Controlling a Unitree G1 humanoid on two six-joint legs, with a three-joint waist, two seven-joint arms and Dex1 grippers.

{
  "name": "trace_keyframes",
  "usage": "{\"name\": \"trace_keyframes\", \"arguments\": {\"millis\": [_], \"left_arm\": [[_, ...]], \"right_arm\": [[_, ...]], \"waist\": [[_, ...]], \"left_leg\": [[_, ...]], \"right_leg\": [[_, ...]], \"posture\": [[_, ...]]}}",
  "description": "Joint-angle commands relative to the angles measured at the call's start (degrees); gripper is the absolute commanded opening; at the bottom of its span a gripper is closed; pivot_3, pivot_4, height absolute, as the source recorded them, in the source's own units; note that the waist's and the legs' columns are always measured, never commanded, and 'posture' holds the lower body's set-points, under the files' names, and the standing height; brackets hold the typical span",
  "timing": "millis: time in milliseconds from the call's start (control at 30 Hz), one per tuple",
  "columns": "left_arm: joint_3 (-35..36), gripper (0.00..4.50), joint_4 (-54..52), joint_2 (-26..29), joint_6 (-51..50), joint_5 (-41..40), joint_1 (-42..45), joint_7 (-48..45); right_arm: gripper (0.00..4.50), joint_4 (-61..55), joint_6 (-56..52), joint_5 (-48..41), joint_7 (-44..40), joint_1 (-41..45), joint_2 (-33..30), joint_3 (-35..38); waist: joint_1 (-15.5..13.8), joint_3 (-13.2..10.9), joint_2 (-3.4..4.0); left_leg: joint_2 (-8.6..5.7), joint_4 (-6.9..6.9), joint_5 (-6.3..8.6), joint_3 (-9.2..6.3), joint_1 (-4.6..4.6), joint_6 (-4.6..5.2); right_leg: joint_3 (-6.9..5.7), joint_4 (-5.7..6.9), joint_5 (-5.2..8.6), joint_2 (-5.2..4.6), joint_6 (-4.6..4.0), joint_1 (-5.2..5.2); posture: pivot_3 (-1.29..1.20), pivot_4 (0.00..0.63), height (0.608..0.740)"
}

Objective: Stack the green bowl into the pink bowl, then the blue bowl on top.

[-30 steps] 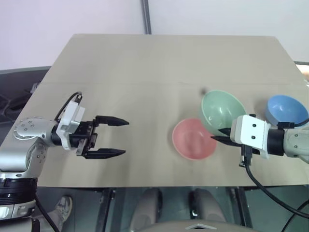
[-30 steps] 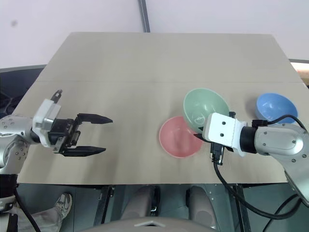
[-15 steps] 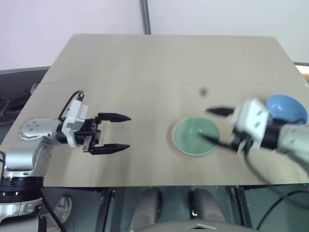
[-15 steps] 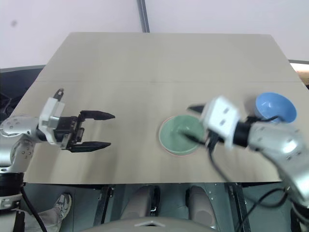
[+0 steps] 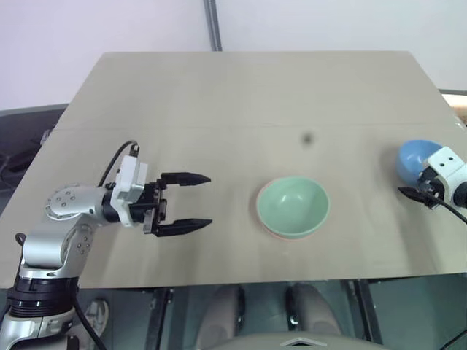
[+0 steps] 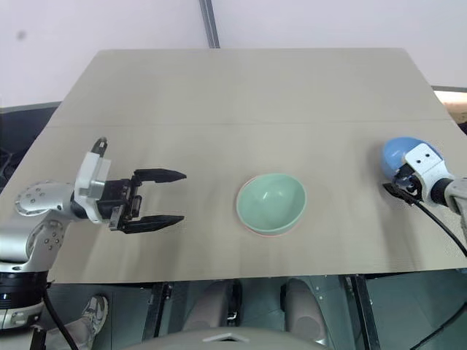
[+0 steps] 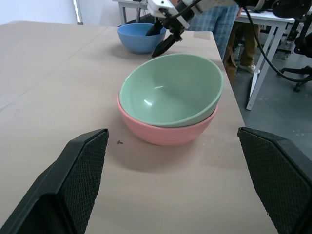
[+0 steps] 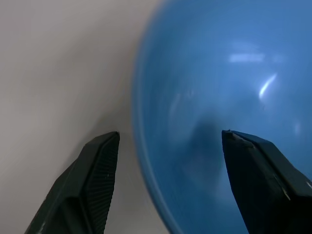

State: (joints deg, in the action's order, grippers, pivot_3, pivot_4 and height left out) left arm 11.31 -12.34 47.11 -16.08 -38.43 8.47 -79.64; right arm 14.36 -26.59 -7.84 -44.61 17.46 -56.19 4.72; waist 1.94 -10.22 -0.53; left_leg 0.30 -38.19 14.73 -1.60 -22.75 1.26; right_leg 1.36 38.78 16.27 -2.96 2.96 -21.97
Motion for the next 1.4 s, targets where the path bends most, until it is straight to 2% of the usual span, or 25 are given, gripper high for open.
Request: {"name": "trace_keyframes", "arguments": {"millis": [33, 67, 200, 300, 400, 500, 600, 667, 767, 833, 900, 933, 967, 1067, 1267, 1333, 1400], "left_arm": [[3.3, 4.5, -4.5, 0.5, -0.8, -1.9, -2.3, 2.2], [3.5, 4.5, -5.1, 0.5, -1.1, -2.2, -2.8, 2.6], [3.9, 4.5, -6.1, 0.6, -1.5, -2.7, -3.8, 3.2], [3.9, 4.5, -5.3, 0.6, -1.2, -2.6, -3.9, 3.2], [3.4, 4.5, -3.7, 0.3, -0.7, -1.9, -3.5, 3.2], [3.0, 4.5, -1.9, 0.1, 0.2, -0.9, -3.2, 3.3], [2.2, 4.5, 1.8, -0.5, 2.5, 1.5, -2.0, 3.5], [1.8, 4.5, 2.8, -0.6, 3.3, 2.1, -1.6, 3.3], [1.8, 4.5, 4.5, -0.1, 3.9, 2.8, -0.4, 2.4], [1.8, 4.5, 4.8, -0.1, 4.2, 3.2, 0.1, 2.6], [1.7, 4.5, 4.5, -0.2, 4.0, 3.3, 0.3, 2.8], [1.8, 4.5, 4.3, -0.2, 3.8, 3.3, 0.3, 2.9], [1.8, 4.5, 4.0, -0.3, 3.8, 3.4, 0.2, 3.2], [2.9, 4.5, 2.7, -0.3, 2.5, 2.9, -0.6, 5.0], [3.9, 4.5, -1.0, -0.5, -0.7, 2.0, -3.5, 9.9], [4.0, 4.5, -2.5, -1.2, -0.5, 2.4, -4.6, 11.6], [3.9, 4.5, -3.7, -3.2, 3.0, 6.2, -6.0, 15.8]], "right_arm": [[2.32, 1.7, 2.1, 0.5, -1.1, 2.7, -0.3, 0.8], [2.02, 0.9, 2.3, 0.4, -1.6, 2.5, -0.5, 0.9], [0.16, -5.4, 2.4, 0.2, -2.1, 0.1, -1.4, 2.5], [0.07, -18.7, -1.6, -4.8, -4.5, -2.9, -1.8, 6.5], [0.07, -39.4, -10.3, -17.8, -7.5, -4.6, -1.2, 11.5], [0.07, -56.9, -19.4, -31.9, -5.5, -5.5, -0.3, 13.5], [0.07, -67.4, -22.6, -38.3, -0.9, -6.9, 0.9, 11.1], [0.07, -69.5, -23.4, -39.2, 1.0, -7.6, 0.9, 10.1], [0.07, -70.6, -20.7, -32.7, 1.6, -12.0, 0.1, 3.4], [0.07, -68.9, -20.2, -31.0, 2.4, -12.0, 0.9, 0.3], [0.99, -66.3, -18.2, -27.4, 3.1, -10.9, 1.7, -3.0], [1.27, -65.7, -17.6, -26.6, 3.0, -10.9, 1.8, -3.6], [1.89, -65.5, -17.0, -26.0, 2.8, -11.1, 1.8, -3.8], [3.2, -65.3, -16.5, -27.4, 3.3, -11.9, 3.4, -1.4], [3.2, -64.7, -19.2, -43.0, 7.0, -9.0, 7.7, 11.5], [3.2, -64.5, -19.4, -45.4, 7.7, -10.6, 7.5, 14.7], [3.2, -63.5, -19.8, -52.4, 9.1, -12.9, 8.5, 19.1]], "waist": [[0.0, 0.0, 0.01], [0.0, 0.0, 0.0], [-0.3, 0.0, 0.02], [-0.6, 0.0, 0.05], [-0.5, -0.1, 0.15], [-0.8, -0.1, 0.15], [-1.6, -0.1, -0.01], [-1.9, -0.1, -0.03], [-2.1, 0.0, -0.22], [-2.1, 0.0, -0.24], [-1.9, 0.0, -0.24], [-1.8, 0.0, -0.24], [-1.8, 0.0, -0.24], [-1.7, 0.0, -0.24], [-1.5, 0.0, -0.24], [-1.6, 0.0, -0.25], [-1.8, 0.0, -0.24]], "left_leg": [[0.0, 0.0, 0.0, 0.0, 0.01, 0.0], [0.0, -0.01, 0.0, -0.01, 0.01, 0.0], [0.01, -0.03, 0.0, -0.06, 0.0, 0.0], [0.01, -0.02, 0.0, -0.07, -0.03, 0.0], [0.01, 0.0, 0.0, -0.07, -0.07, 0.0], [0.07, 0.01, 0.0, -0.18, -0.09, -0.01], [0.13, 0.01, 0.01, -0.36, -0.12, -0.01], [0.07, -0.03, 0.01, -0.39, -0.13, -0.01], [-0.02, -0.13, 0.0, -0.26, -0.15, 0.0], [-0.02, -0.13, 0.0, -0.26, -0.15, 0.0], [0.01, -0.12, 0.0, -0.25, -0.15, 0.0], [0.03, -0.11, 0.0, -0.25, -0.15, -0.01], [0.04, -0.07, 0.0, -0.27, -0.14, -0.01], [0.06, 0.0, 0.0, -0.32, -0.17, -0.01], [0.05, 0.02, 0.01, -0.3, -0.21, -0.01], [0.05, 0.02, 0.01, -0.37, -0.19, 0.0], [0.06, 0.02, 0.01, -0.41, -0.2, 0.0]], "right_leg": [[0.02, 0.01, 0.0, 0.01, 0.0, 0.0], [0.01, 0.04, 0.0, 0.01, 0.0, 0.0], [-0.03, 0.05, 0.0, 0.02, 0.0, 0.0], [-0.04, 0.03, 0.0, 0.01, 0.0, 0.0], [-0.02, 0.05, 0.0, 0.02, 0.0, -0.06], [-0.1, 0.05, 0.01, 0.05, 0.0, -0.06], [-0.23, -0.04, 0.01, 0.03, -0.01, 0.02], [-0.31, -0.18, 0.01, -0.04, -0.01, 0.12], [-0.28, -0.38, -0.01, -0.16, 0.02, 0.19], [-0.27, -0.5, -0.05, -0.21, 0.07, 0.22], [-0.25, -0.5, -0.06, -0.24, 0.08, 0.21], [-0.25, -0.5, -0.06, -0.22, 0.07, 0.2], [-0.26, -0.49, -0.06, -0.21, 0.07, 0.19], [-0.3, -0.49, -0.06, -0.18, 0.07, 0.15], [-0.28, -0.5, -0.07, -0.21, 0.09, 0.15], [-0.27, -0.52, -0.07, -0.24, 0.08, 0.21], [-0.25, -0.52, -0.07, -0.25, 0.07, 0.21]], "posture": [[0.0, 0.15, 0.74], [0.0, 0.15, 0.74], [0.0, 0.15, 0.74], [0.0, 0.15, 0.74], [0.0, 0.15, 0.74], [0.0, 0.15, 0.74], [0.0, 0.15, 0.74], [0.0, 0.15, 0.74], [0.0, 0.15, 0.74], [0.0, 0.15, 0.74], [0.0, 0.15, 0.74], [0.0, 0.15, 0.74], [0.0, 0.15, 0.74], [0.0, 0.15, 0.74], [0.0, 0.15, 0.74], [0.0, 0.15, 0.74], [0.0, 0.15, 0.74]]}}
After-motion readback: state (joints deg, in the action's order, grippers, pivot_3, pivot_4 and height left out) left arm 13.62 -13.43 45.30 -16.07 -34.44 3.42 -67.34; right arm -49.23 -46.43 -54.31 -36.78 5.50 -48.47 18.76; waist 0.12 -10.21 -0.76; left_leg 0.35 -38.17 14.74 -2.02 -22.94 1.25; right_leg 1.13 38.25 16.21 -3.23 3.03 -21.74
